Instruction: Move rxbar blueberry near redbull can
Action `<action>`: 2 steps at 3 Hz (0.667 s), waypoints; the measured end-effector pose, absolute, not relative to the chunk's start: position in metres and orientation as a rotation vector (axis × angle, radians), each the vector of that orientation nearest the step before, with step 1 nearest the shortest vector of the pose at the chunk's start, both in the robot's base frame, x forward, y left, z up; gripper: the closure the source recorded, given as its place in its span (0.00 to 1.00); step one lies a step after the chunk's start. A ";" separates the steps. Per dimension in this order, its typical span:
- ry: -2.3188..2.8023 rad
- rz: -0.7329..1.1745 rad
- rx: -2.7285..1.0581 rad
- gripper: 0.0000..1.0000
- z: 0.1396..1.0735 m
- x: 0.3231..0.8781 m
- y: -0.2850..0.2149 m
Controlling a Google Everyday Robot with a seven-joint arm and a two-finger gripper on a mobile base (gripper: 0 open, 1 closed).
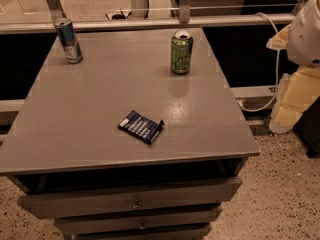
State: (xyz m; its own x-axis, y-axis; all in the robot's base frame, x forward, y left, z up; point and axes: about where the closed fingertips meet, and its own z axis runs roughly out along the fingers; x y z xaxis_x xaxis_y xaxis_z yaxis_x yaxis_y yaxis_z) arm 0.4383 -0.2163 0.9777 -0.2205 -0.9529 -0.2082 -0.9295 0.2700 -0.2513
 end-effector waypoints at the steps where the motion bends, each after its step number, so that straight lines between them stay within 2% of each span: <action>1: 2.228 -0.104 -1.722 0.00 0.978 0.438 -0.216; 2: 2.174 0.021 -1.744 0.00 0.958 0.449 -0.196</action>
Offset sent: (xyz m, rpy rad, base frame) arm 0.0199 0.0351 -0.0366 0.1474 0.0617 0.1081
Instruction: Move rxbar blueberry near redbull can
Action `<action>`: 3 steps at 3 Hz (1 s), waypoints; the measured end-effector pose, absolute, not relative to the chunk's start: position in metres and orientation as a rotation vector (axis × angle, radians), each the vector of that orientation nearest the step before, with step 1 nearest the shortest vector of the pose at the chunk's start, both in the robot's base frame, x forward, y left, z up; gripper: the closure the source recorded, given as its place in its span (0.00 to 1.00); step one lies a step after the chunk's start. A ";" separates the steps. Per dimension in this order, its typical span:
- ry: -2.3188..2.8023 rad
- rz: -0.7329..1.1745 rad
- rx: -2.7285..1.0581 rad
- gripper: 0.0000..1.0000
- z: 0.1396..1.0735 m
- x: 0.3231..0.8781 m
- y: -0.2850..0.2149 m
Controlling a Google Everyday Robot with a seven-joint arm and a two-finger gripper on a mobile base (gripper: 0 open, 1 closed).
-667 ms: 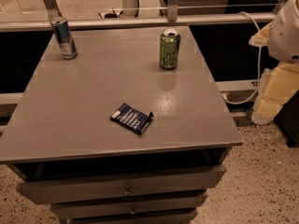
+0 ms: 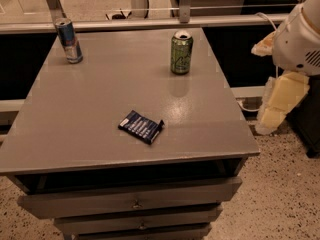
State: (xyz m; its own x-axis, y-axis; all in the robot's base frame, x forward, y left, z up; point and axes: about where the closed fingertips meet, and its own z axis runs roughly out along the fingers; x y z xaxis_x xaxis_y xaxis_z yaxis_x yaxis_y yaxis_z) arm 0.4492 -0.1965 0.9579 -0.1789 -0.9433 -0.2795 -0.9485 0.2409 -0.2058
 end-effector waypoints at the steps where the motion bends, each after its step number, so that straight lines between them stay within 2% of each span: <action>1: 2.120 0.230 -1.720 0.00 0.911 0.464 -0.155; 2: 2.076 0.420 -1.641 0.00 0.864 0.475 -0.104; 3: 2.002 0.528 -1.586 0.00 0.850 0.485 -0.062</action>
Offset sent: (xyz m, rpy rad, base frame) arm 0.0348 0.1200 -0.1320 0.4017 0.1301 0.0207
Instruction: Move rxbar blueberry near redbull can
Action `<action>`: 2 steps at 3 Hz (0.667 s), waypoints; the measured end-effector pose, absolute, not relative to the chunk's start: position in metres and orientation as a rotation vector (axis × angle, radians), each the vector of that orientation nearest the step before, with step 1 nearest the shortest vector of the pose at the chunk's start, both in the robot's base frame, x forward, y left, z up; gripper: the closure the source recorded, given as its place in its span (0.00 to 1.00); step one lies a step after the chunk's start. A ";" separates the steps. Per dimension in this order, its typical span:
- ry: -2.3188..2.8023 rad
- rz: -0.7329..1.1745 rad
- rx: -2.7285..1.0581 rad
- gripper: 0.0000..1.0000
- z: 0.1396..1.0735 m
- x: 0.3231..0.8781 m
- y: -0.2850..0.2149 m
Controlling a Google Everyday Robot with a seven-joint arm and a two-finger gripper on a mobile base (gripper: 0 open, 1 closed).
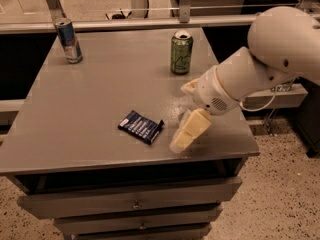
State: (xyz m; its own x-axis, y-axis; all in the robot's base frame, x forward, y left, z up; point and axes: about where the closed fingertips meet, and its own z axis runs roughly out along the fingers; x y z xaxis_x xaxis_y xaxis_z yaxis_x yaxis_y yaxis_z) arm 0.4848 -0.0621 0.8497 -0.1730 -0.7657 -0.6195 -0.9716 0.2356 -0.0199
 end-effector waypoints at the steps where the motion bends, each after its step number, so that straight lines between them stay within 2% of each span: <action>1: 1.936 0.588 -1.565 0.00 0.851 0.486 -0.034; 2: 1.910 0.635 -1.554 0.00 0.845 0.482 -0.015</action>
Offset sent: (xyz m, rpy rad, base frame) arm -0.0052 0.0665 -0.0160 0.1635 0.0097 0.0419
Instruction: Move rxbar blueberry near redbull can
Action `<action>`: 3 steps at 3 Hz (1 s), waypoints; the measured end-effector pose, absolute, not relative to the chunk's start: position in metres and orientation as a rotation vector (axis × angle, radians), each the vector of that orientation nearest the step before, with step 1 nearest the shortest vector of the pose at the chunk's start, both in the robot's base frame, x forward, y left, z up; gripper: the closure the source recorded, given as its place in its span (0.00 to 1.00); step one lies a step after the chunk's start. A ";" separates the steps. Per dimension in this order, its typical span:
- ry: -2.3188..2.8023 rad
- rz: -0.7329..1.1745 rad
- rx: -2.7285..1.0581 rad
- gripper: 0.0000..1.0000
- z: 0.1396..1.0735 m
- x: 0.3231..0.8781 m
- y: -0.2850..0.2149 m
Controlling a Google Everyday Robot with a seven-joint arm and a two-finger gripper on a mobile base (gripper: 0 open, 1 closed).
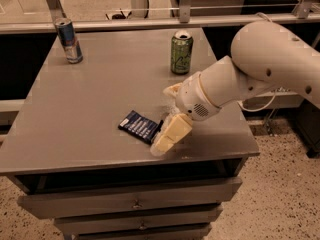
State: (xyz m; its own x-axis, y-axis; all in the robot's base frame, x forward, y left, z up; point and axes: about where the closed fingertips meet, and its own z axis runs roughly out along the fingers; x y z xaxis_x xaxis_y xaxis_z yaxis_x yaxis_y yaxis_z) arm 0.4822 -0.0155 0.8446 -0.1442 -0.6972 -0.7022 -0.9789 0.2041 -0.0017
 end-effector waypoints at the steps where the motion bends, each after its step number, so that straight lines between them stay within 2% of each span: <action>1: 1.902 0.666 -1.550 0.00 0.837 0.478 -0.004; 2: 1.898 0.687 -1.541 0.13 0.831 0.475 0.002; 3: 1.896 0.706 -1.531 0.36 0.830 0.474 0.006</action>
Offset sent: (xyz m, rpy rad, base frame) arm -0.0092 0.0211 -0.0242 0.0599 0.0365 0.0019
